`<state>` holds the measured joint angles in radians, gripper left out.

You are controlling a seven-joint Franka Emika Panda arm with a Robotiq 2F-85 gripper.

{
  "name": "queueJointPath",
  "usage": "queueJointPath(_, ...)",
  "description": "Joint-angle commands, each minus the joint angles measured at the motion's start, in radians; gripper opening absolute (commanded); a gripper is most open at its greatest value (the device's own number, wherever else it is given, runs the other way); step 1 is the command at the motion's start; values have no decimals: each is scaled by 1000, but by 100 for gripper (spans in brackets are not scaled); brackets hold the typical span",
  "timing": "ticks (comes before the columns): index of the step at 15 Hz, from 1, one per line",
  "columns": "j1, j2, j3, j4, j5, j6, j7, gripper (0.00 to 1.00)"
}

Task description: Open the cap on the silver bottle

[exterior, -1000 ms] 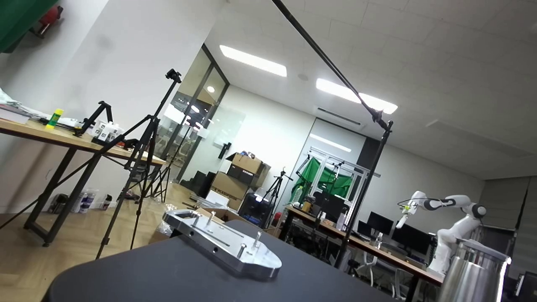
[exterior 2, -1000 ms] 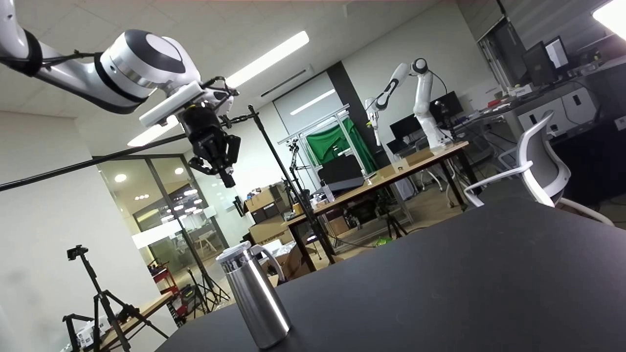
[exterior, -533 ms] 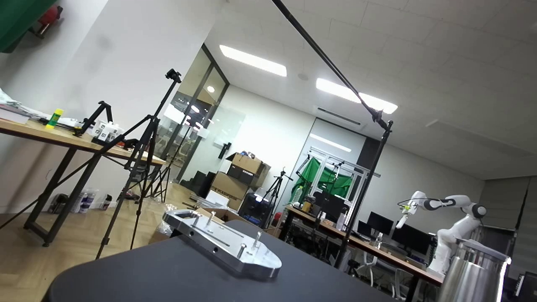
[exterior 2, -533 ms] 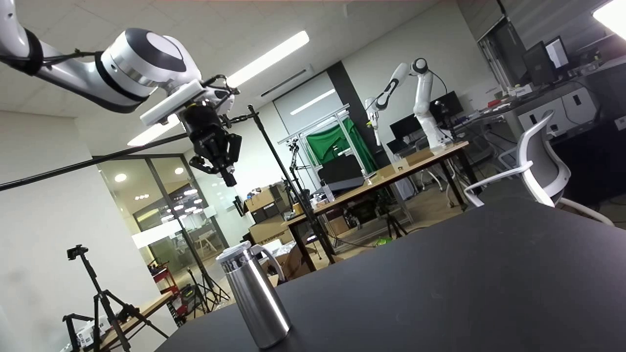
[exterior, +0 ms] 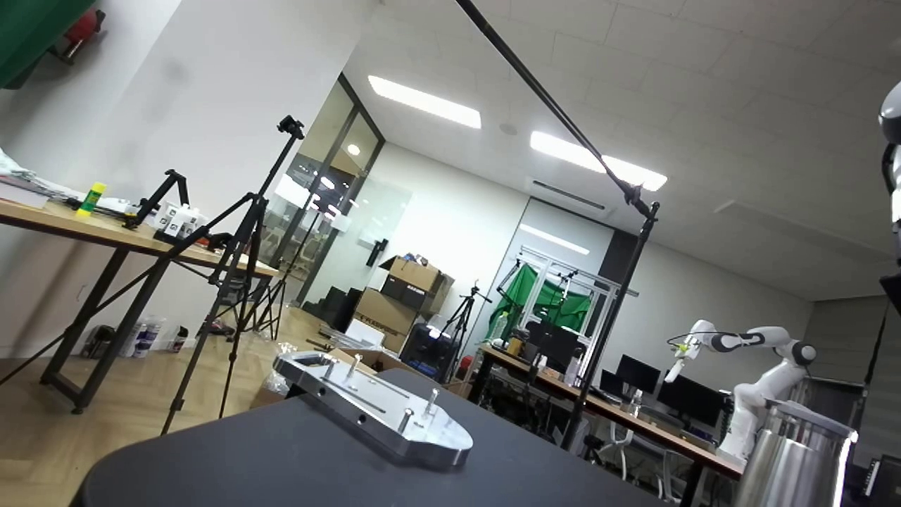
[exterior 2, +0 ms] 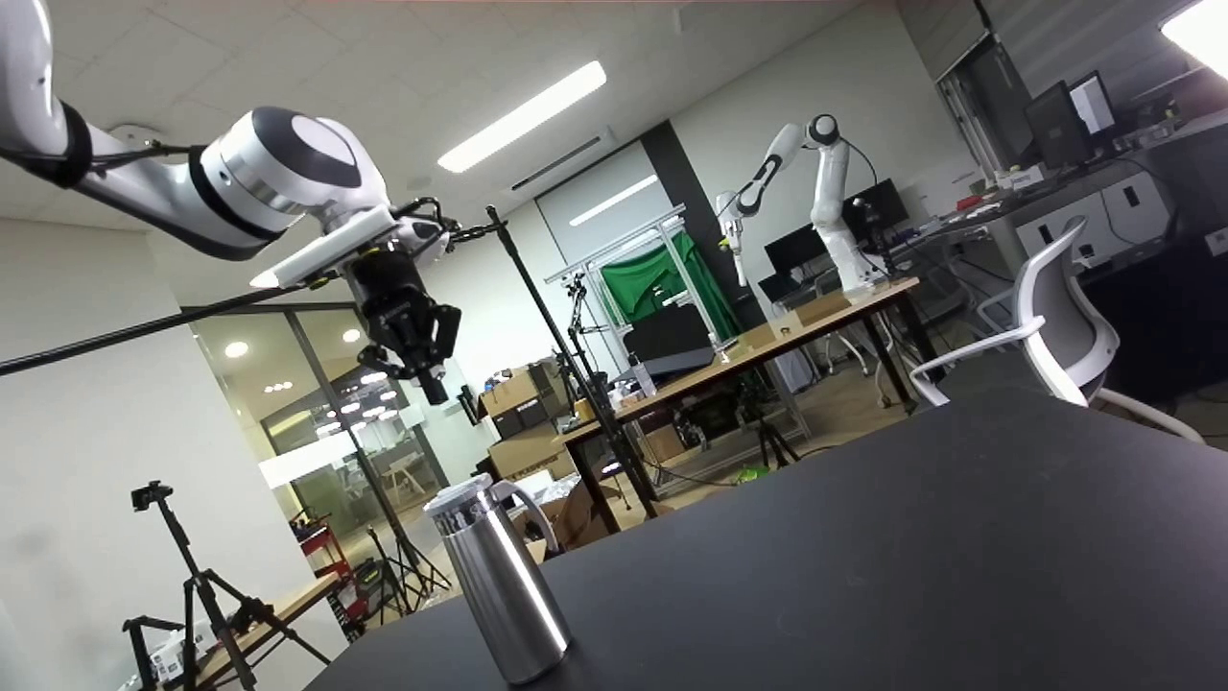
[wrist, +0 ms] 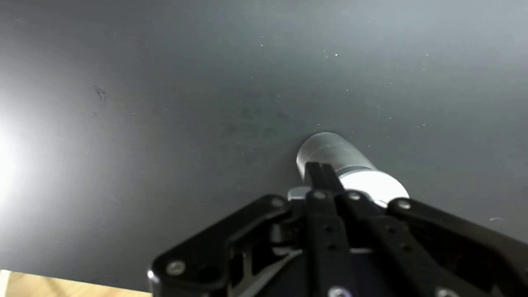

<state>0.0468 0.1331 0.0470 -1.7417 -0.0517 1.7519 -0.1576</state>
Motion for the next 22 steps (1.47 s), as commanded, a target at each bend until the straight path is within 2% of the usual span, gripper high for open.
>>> queueJointPath(1, 27, 45, 29, 1, 7, 47, 4, 0)
queueJointPath(6, 54, 90, 48, -42, -30, 196, 3, 0)
queueJointPath(12, 75, 87, 56, -124, -81, 375, 18, 0)
queueJointPath(22, 89, 75, 67, -177, -88, 464, 18, 0)
